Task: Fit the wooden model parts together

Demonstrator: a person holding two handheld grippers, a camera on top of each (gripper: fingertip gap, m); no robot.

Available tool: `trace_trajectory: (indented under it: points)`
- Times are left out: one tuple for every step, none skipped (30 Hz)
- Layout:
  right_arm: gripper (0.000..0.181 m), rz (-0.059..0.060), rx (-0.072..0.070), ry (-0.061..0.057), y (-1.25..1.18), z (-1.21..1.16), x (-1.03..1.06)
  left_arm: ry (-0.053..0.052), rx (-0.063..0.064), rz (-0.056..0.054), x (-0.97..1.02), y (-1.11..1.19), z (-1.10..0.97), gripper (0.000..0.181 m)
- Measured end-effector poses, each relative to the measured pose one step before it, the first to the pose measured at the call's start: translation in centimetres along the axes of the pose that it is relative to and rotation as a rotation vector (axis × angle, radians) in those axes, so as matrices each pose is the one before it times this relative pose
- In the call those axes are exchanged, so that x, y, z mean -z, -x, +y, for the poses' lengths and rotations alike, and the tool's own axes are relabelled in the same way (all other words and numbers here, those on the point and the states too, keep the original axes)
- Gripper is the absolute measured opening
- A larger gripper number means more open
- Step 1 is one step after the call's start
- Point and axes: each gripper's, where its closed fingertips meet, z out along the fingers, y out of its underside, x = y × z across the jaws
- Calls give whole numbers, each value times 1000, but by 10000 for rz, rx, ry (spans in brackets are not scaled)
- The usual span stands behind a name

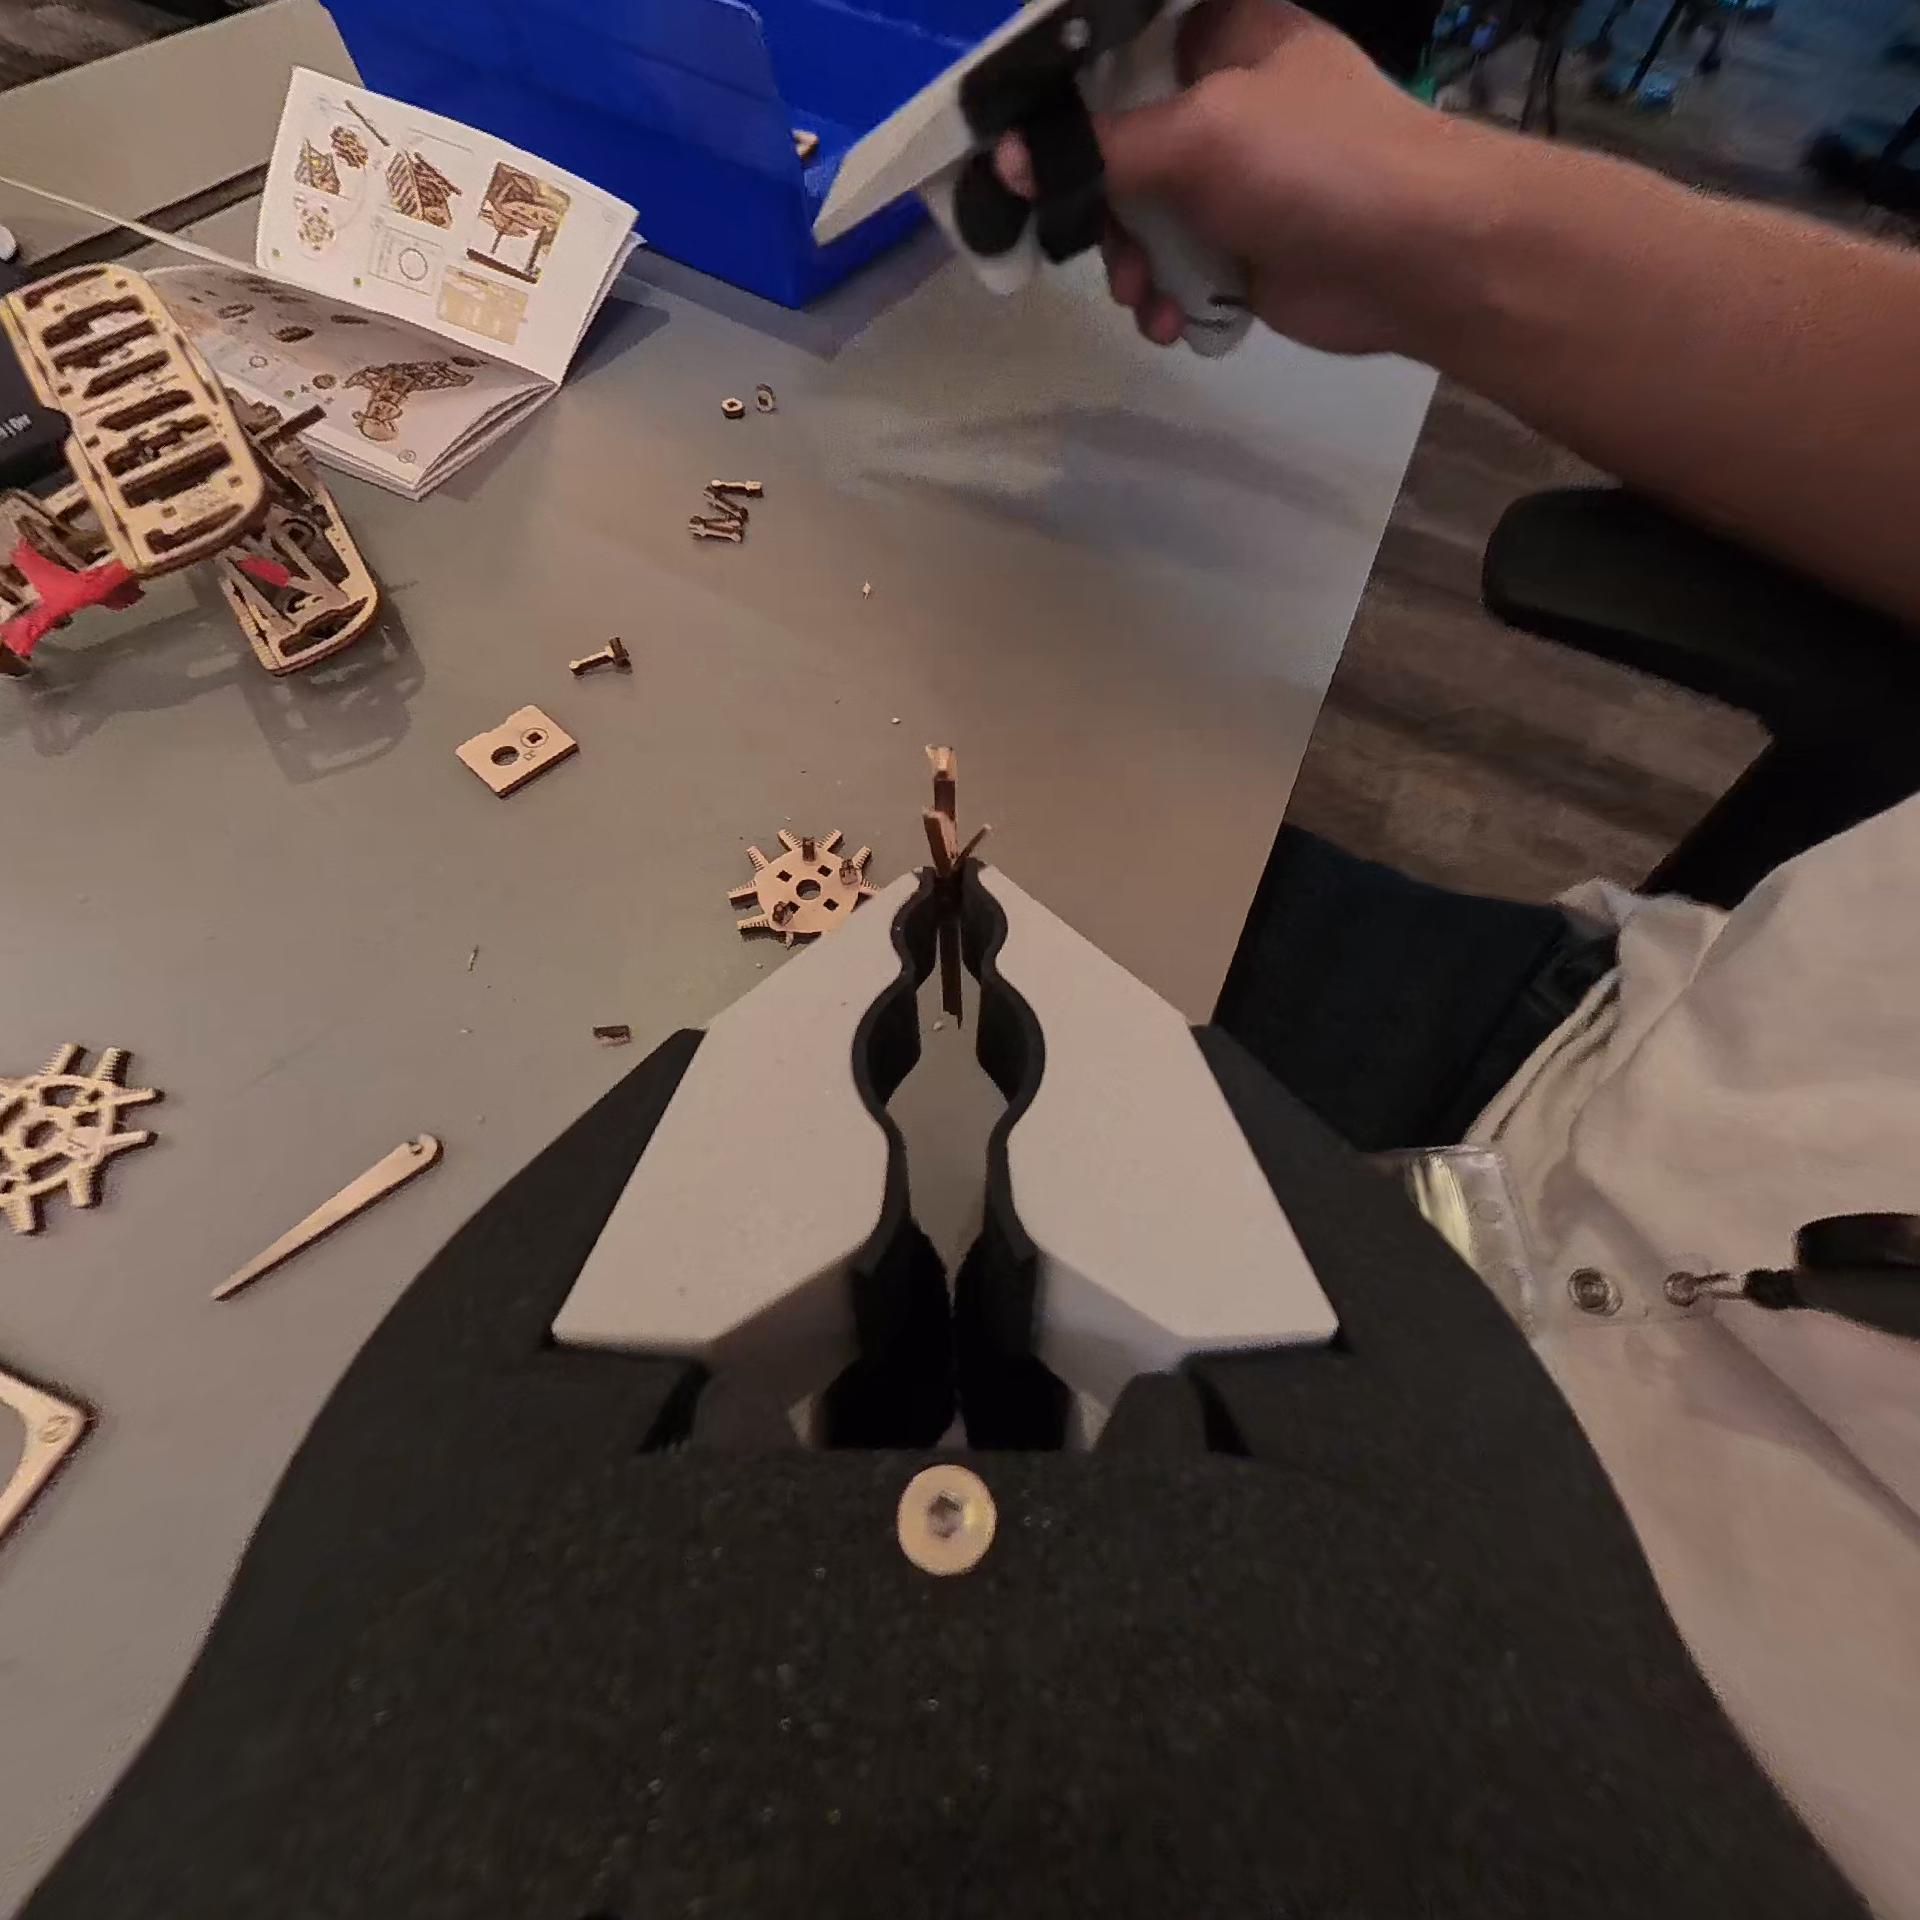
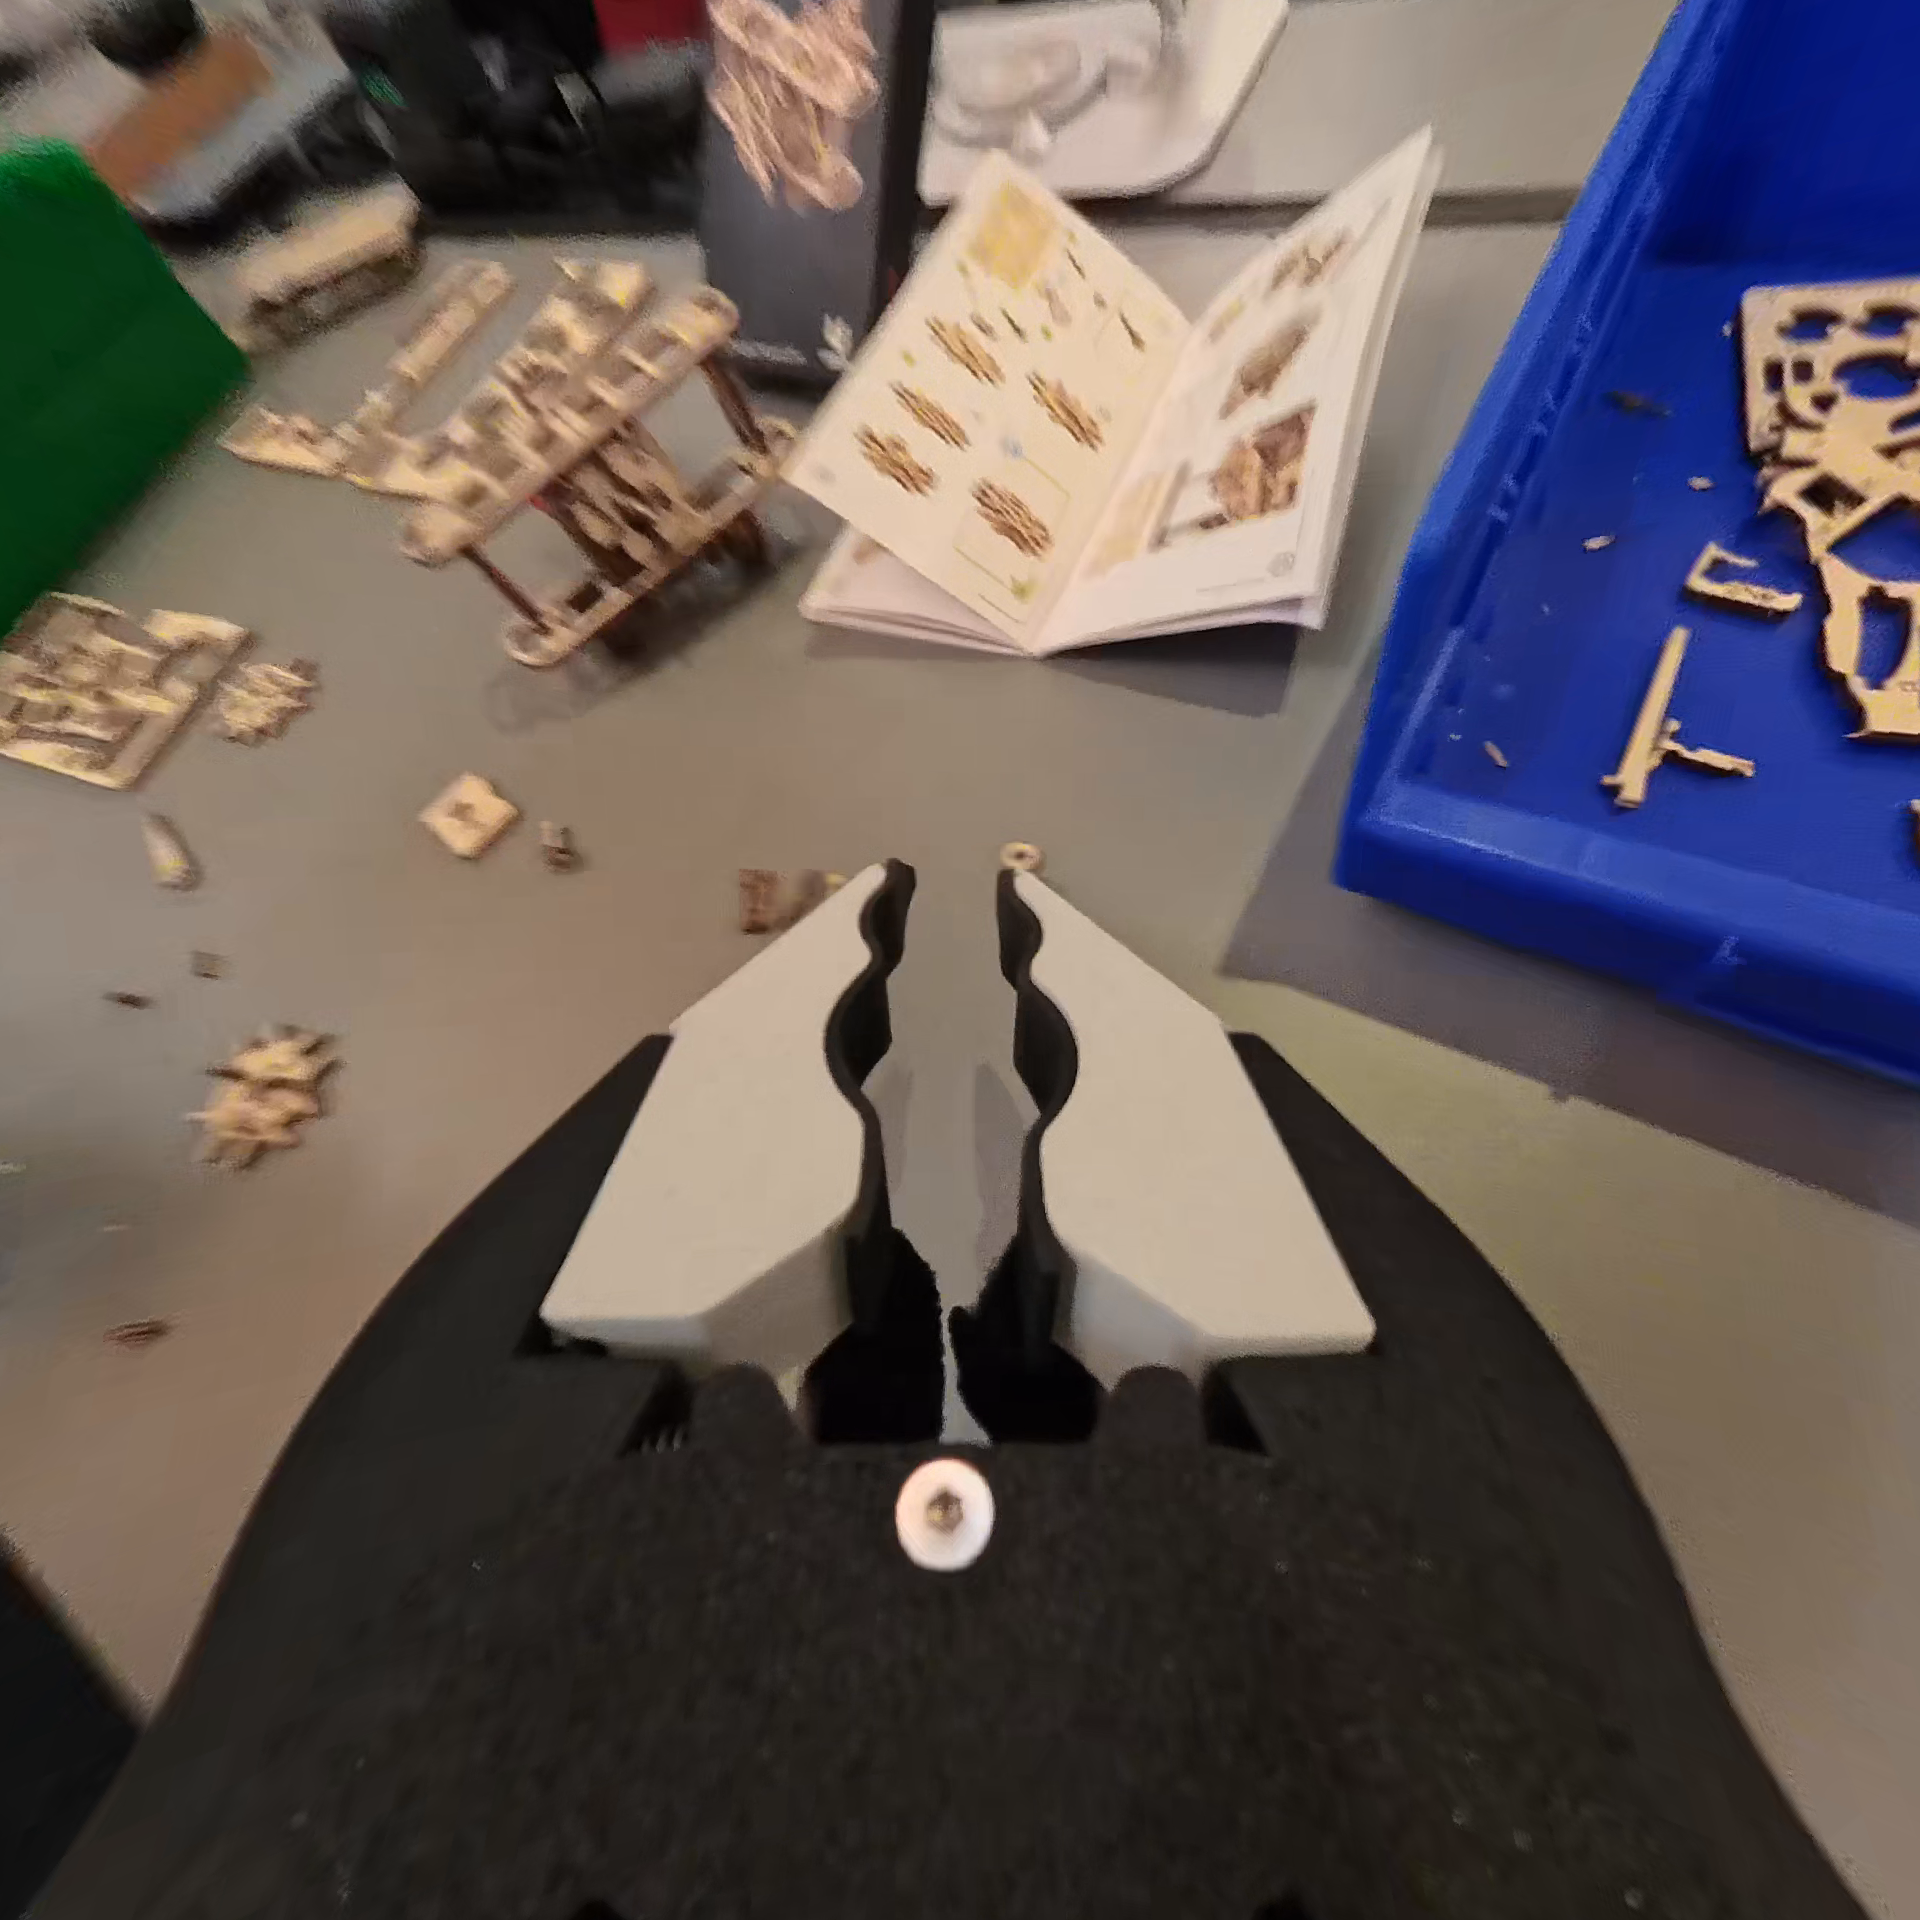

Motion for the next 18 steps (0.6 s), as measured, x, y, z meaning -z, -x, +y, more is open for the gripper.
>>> trace_trajectory:
  points:
    - [16,-356,-137,-393,1678,-505,914,-160,385,169,88,45,-207,1]
    - [16,-727,-142,-378,2459,-332,597,-217,505,302,108,-73,-307,0]
    - [16,-1006,-220,-346,3086,-24,160,-257,563,330,122,-67,-349,0]
    - [16,-1150,-231,-244,3365,464,-346,-275,572,338,141,-57,-377,0]
    - [16,-1331,-253,-149,3452,830,-737,-257,536,352,135,-80,-351,0]
    - [16,-1236,-343,-66,3003,954,-962,-209,463,275,121,-6,-289,0]
    - [15,-911,-415,59,2216,864,-1059,-163,370,212,114,37,-216,0]
    - [15,-763,-346,223,1810,658,-1013,-140,296,261,110,-103,-192,0]
    - [15,-754,-94,130,1629,317,-925,-169,270,285,125,-209,-251,0]
    - [13,-527,57,49,1096,250,-893,-204,273,298,131,-266,-303,0]
    - [12,-261,72,199,516,462,-865,-198,309,378,102,-366,-281,0]
    - [13,-229,40,377,380,655,-788,-156,349,440,41,-433,-197,0]
    - [13,-178,43,373,269,590,-671,-141,343,377,26,-331,-170,0]
    - [13,-162,32,132,255,153,-475,-171,305,315,39,-276,-217,0]
    - [14,-304,21,-302,512,-554,-234,-210,292,302,81,-281,-279,0]
    - [14,-383,-105,-589,611,-975,-51,-233,270,285,106,-268,-333,1]
    - [14,-436,-242,-576,599,-945,5,-179,223,215,81,-171,-258,1]
    - [14,-415,-325,-378,494,-603,-26,-103,153,106,56,-25,-146,0]
